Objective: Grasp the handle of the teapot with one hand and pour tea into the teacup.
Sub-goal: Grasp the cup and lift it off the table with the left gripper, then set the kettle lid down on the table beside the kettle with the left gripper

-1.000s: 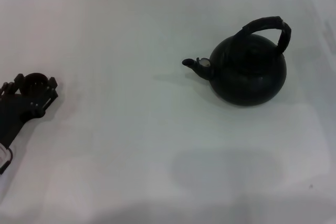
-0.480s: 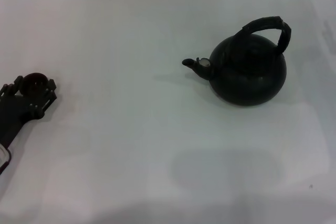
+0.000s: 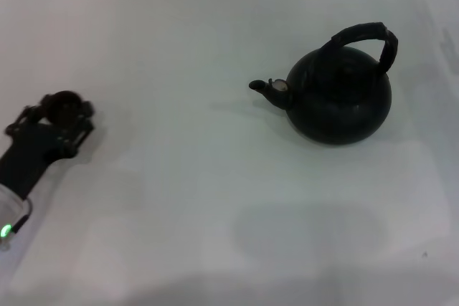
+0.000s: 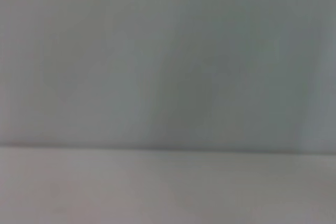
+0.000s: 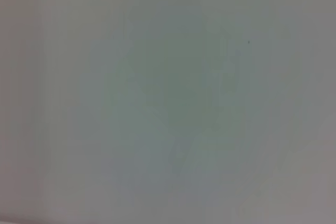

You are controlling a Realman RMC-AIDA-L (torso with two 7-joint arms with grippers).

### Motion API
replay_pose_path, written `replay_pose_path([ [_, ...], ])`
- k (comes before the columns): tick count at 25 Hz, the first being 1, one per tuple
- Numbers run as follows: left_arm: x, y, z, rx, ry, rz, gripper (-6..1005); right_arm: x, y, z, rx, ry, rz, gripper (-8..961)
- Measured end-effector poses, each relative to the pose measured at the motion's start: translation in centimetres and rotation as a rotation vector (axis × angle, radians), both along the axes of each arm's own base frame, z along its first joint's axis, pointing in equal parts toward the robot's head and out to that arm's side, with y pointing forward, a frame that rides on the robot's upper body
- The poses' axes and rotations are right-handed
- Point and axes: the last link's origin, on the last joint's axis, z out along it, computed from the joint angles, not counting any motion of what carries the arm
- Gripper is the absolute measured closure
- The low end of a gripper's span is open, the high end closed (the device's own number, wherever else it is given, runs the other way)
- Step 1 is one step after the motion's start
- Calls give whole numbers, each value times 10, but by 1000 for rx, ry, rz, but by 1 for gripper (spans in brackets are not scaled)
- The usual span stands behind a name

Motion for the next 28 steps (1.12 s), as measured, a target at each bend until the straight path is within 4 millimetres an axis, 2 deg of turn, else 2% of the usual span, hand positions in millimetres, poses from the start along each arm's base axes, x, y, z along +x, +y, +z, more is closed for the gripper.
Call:
replay_pose_path([
  [2, 17, 3, -11, -45, -28, -71, 296, 0, 0, 0, 0, 0, 0, 289],
  [10, 65, 12, -51, -222, -83, -205, 297, -2, 2, 0, -2, -1, 6, 289],
  [18, 77, 10, -68, -324, -51, -255, 297, -2, 2, -1, -4, -2, 8, 289],
  [28, 76, 4, -71, -333, -13, -278, 298, -3, 2, -1, -6, -3, 9, 289],
])
